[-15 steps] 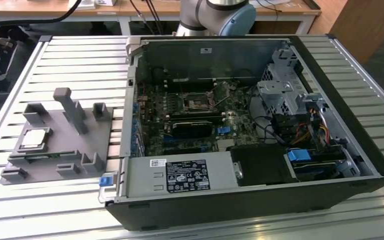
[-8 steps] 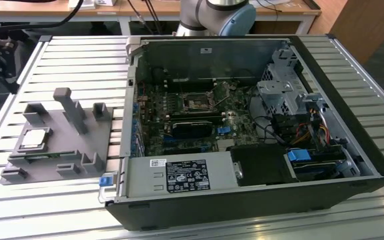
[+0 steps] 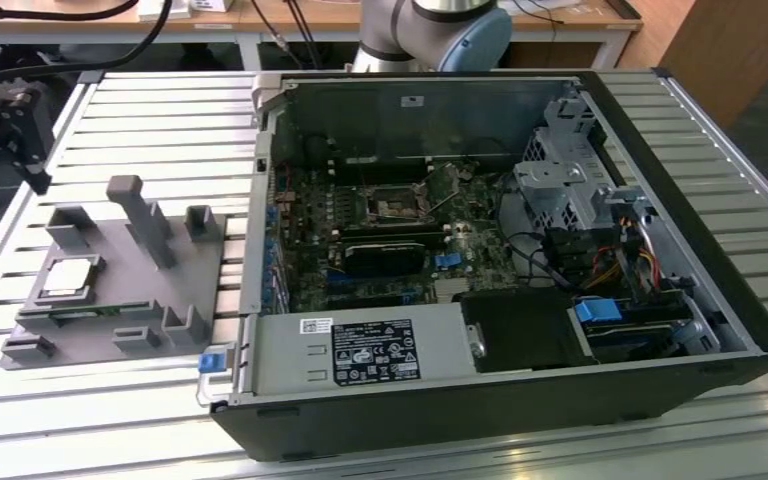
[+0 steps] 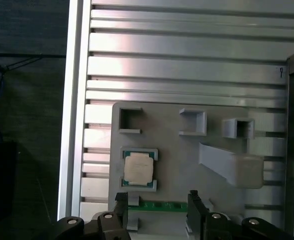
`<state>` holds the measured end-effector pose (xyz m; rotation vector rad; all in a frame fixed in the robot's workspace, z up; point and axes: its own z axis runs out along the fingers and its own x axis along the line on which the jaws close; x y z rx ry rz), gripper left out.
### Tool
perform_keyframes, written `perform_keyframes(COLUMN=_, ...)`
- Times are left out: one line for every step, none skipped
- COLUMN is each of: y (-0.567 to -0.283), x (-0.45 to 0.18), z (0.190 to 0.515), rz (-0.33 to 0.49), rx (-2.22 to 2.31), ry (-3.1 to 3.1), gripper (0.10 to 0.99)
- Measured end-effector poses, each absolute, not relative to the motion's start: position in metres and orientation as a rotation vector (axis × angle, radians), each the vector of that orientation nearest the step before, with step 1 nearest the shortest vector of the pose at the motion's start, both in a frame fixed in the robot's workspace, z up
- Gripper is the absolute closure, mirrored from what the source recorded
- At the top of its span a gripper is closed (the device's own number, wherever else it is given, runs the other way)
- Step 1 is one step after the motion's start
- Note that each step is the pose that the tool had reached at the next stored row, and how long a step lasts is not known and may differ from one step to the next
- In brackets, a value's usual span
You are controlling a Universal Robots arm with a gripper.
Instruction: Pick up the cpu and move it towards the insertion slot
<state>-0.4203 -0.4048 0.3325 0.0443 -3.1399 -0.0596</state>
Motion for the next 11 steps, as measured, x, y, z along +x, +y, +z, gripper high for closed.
perform_keyframes(y=-0.4048, x=-0.4207, z=0.3317, rz=-0.060, rx=0.045, ry=-3.140, gripper=0.498)
perform_keyframes(y=-0.4048, x=-0.4212, z=0.3310, rz=-0.059, rx=0.045, ry=-3.140, gripper=0.498)
perform_keyframes(y=-0.4048, x=-0.4218, z=0.3302, rz=-0.059, rx=0.045, ry=-3.140, gripper=0.498)
perform_keyframes(y=-0.4049, x=-0.4222, z=0.3295, rz=-0.060, rx=0.045, ry=-3.140, gripper=0.498)
perform_keyframes(y=-0.4049, x=-0.4224, z=0.3288, rz=-0.060, rx=0.045, ry=-3.140, gripper=0.498)
perform_keyframes(y=-0.4049, x=-0.4227, z=0.3281, rz=-0.060, rx=0.045, ry=-3.140, gripper=0.498)
perform_keyframes(y=-0.4049, x=-0.4230, z=0.3274, rz=-0.060, rx=0.045, ry=-3.140, gripper=0.498)
perform_keyframes(y=-0.4049, x=-0.4232, z=0.3267, rz=-0.059, rx=0.045, ry=-3.140, gripper=0.498)
perform_keyframes(y=-0.4049, x=-0.4233, z=0.3260, rz=-0.059, rx=0.045, ry=-3.140, gripper=0.498)
perform_keyframes(y=-0.4049, x=-0.4234, z=0.3251, rz=-0.059, rx=0.045, ry=-3.140, gripper=0.498)
perform_keyframes(y=-0.4049, x=-0.4235, z=0.3244, rz=-0.060, rx=0.045, ry=-3.140, gripper=0.498)
